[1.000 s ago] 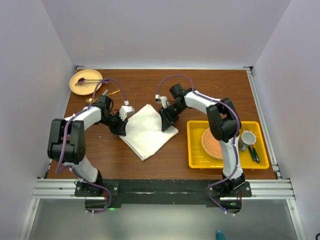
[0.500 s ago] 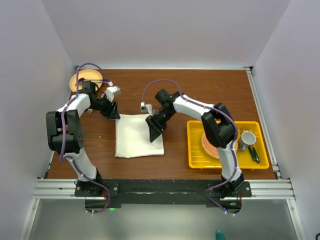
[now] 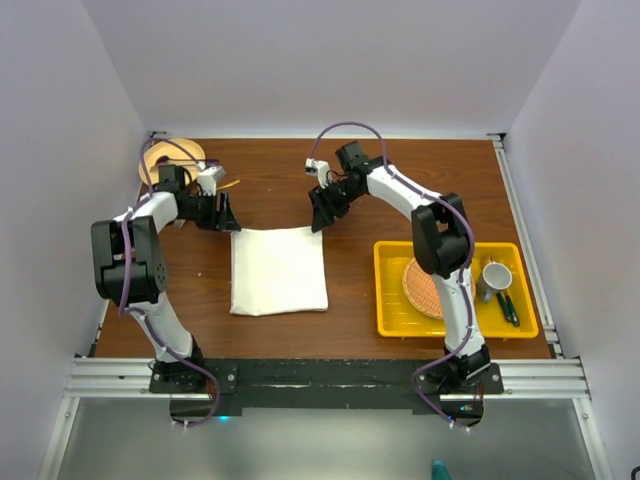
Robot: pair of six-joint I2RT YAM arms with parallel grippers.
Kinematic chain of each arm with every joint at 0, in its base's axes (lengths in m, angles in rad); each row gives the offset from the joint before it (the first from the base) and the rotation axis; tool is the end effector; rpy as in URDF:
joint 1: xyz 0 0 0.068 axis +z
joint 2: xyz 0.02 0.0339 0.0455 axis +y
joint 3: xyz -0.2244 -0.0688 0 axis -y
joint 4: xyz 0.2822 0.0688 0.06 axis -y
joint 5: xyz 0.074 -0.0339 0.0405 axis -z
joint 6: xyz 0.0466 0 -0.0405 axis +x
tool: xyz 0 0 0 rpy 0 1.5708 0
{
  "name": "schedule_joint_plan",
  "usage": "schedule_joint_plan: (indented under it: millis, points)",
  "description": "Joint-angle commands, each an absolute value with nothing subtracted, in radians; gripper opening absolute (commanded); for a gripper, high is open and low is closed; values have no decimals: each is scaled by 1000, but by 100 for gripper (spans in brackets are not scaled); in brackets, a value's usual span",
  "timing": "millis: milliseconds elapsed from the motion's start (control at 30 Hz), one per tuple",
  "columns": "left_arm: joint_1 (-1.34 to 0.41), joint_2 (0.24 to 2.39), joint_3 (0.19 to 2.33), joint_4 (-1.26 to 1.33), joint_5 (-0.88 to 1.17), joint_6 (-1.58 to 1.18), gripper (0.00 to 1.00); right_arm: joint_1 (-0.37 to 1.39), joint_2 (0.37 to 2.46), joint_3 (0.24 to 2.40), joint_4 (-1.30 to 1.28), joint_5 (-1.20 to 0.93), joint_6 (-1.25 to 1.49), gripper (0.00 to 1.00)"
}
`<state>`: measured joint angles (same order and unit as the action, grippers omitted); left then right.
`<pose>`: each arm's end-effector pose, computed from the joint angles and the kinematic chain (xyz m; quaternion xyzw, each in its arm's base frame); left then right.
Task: Fold the napkin into a case and place the utensils inside
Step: Rotate the lower triangle-folded napkin at the center of the board.
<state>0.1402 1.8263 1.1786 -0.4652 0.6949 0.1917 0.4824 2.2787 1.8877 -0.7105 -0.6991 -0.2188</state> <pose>0.3869 0.0245 0.1097 0.1008 0.9134 -0.2918 0.2652 0.4284 0.2582 0.1341 -0.3886 0.8308 0.3589 0.1728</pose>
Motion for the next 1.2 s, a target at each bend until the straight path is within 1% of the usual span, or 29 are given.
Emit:
schedule_joint_plan:
  millis: [0,267,433,533,567,633,667,733,767,867,967,1000,1067,1100,1167]
  points:
    - [158,1877,1204,-445,673,107,60,492,2278,1911,-678,-704,-226,56]
    - [158,1971,1238,-479,732,75,59,492,2324,1876,-669,-706,-225,55]
    - [156,1971,1246,-437,781,55,51,494,2368,1893,-680,-675,-250,53]
    - [158,1965,1252,-420,825,77,45,492,2393,1914,-687,-652,-264,53]
    - [158,1964,1253,-420,836,86,38,492,2401,1919,-687,-647,-268,53]
    - [156,1960,1264,-433,850,127,32,492,2405,1934,-696,-643,-271,52]
    - [158,1956,1266,-437,862,147,26,492,2407,1939,-701,-644,-279,53]
    - [158,1936,1261,-449,870,213,21,489,2402,1953,-715,-644,-287,53]
    - [156,1928,1256,-451,880,231,16,489,2398,1957,-721,-649,-294,54]
    - [156,1901,1243,-477,916,334,11,477,2381,1976,-749,-679,-290,58]
    - [155,1865,1213,-505,936,477,6,460,2364,2009,-796,-732,-288,66]
    - [153,1843,1191,-509,943,556,6,456,2355,2026,-808,-744,-297,71]
    - [152,1822,1172,-540,969,653,4,456,2342,2036,-821,-749,-336,78]
    - [150,1803,1152,-546,977,731,3,456,2335,2036,-815,-761,-345,84]
    - [149,1786,1132,-560,1017,811,2,457,2322,2036,-790,-768,-371,86]
